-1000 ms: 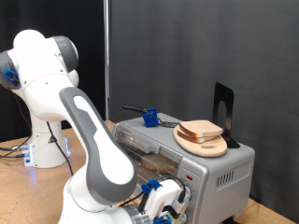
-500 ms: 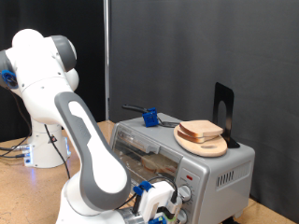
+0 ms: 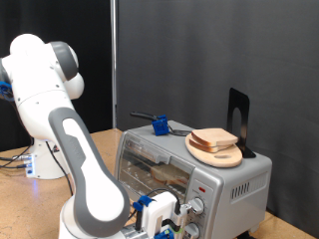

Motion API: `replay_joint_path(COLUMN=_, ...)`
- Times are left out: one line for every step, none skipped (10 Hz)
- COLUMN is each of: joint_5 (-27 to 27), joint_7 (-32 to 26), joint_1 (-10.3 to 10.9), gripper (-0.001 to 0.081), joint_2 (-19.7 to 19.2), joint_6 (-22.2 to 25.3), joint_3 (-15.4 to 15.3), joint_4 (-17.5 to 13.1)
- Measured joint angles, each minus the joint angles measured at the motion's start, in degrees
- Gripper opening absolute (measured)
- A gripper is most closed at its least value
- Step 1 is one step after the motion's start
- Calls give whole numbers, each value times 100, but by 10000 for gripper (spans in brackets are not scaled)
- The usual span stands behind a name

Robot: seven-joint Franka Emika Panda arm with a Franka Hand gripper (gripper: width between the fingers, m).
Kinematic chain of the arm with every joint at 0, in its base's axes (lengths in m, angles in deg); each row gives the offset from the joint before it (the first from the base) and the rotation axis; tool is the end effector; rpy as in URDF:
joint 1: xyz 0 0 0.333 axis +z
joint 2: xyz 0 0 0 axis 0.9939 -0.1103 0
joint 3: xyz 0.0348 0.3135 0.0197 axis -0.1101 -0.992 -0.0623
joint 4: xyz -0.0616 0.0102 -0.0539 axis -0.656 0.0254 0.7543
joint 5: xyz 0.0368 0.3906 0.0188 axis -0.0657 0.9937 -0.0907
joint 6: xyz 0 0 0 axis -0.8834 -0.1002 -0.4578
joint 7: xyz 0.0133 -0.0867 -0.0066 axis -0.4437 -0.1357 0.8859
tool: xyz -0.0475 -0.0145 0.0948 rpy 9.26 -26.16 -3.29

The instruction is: Make a piece of toast with the oven

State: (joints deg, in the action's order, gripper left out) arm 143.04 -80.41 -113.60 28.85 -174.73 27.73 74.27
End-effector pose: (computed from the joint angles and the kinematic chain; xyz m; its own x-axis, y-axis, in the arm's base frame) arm 0.6491 -0.0408 0.1220 0.6313 -0.0455 -0.7742 -0.7740 0.0272 -0.6326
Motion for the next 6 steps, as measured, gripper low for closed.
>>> replay_joint_path(joint_5=124, joint_7=-58, joint_1=-40, gripper=682, joint_2=-19, joint_6=58, joint_3=-33, joint_4=15)
replay_joint_path(joint_5=215, joint_7=-126, joint_1=-60, gripper=682, joint_2=-43, joint_6=69, joint_3=-39, joint_4=26)
replay_joint_path(joint_5=272, joint_7=-143, joint_1=-69, gripper=682, joint_2=-59, joint_6=79, joint_3=-41, joint_4=31)
replay_joint_path(joint_5=305, joint_7=-144, joint_1=-73, gripper=682, joint_2=-66, joint_6=79, joint_3=-41, joint_4=34)
replay_joint_path(joint_5=311, joint_7=-149, joint_1=-73, gripper=682, joint_2=-67, joint_6=79, joint_3=-41, joint_4=35)
replay_joint_path(joint_5=284, joint_7=-172, joint_1=-70, gripper=682, joint_2=-66, joint_6=79, joint_3=-40, joint_4=30)
